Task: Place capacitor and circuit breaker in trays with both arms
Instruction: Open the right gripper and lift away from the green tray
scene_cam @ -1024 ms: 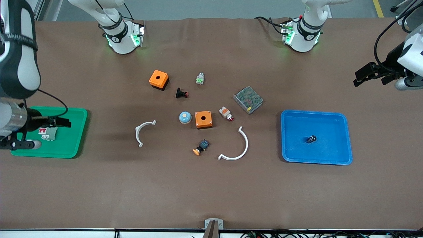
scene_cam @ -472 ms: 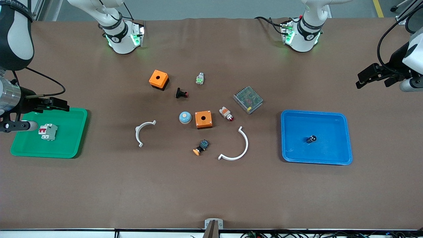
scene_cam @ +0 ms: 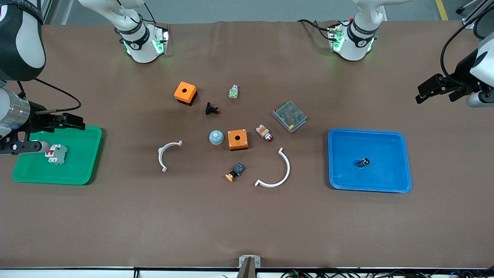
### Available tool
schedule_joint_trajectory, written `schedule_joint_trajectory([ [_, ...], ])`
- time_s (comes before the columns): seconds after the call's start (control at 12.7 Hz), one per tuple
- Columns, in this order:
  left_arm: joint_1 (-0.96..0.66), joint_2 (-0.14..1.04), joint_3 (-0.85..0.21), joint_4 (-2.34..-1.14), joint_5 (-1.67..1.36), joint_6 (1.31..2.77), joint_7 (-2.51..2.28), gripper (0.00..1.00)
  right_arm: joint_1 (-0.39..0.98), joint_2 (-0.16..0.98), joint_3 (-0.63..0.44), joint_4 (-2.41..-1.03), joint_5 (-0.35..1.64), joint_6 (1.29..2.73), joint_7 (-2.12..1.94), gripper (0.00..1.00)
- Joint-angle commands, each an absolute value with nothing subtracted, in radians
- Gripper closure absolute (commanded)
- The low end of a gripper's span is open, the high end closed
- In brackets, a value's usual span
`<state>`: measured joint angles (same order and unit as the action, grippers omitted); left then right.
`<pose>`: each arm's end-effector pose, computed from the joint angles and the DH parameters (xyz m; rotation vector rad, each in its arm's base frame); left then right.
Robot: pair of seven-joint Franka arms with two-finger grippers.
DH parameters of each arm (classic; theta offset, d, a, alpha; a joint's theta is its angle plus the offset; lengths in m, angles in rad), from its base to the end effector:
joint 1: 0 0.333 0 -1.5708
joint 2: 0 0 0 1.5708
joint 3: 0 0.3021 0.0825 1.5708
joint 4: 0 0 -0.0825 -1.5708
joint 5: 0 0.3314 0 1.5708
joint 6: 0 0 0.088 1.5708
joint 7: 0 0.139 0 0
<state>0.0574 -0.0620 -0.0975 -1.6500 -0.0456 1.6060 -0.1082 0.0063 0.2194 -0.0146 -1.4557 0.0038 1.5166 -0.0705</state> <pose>0.4863 -0.0271 0.5790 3.0989 0.1076 0.0228 0.5494 -0.0033 0.5063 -3.1234 -0.0972 0.2479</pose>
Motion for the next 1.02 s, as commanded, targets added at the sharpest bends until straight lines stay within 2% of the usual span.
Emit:
schedule_joint_trajectory([
  [0.0, 0.052, -0.06, -0.094, -1.626, -0.054, 1.583, -0.114, 0.0, 0.009, 0.213, -0.021, -1.416, 0.014, 1.479, -0.064, 0.0],
  [0.16, 0.011, -0.058, -0.069, -1.628, -0.046, 1.585, -0.115, 0.0, 0.008, 0.216, -0.023, -1.349, 0.015, 1.404, -0.064, 0.0],
  [0.31, -0.087, -0.058, 0.029, -1.626, -0.044, 1.585, -0.115, 0.0, -0.006, 0.204, -0.026, -1.342, 0.021, 1.35, -0.064, 0.0],
  [0.63, -0.078, -0.051, 0.032, -1.626, -0.044, 1.591, -0.115, 0.0, -0.052, 0.112, -0.026, -1.414, 0.077, 1.353, -0.071, 0.0],
  [0.94, -0.08, -0.049, 0.032, -1.624, -0.041, 1.597, -0.114, 0.0, -0.046, 0.017, -0.017, -1.523, 0.014, 1.425, -0.074, 0.0],
])
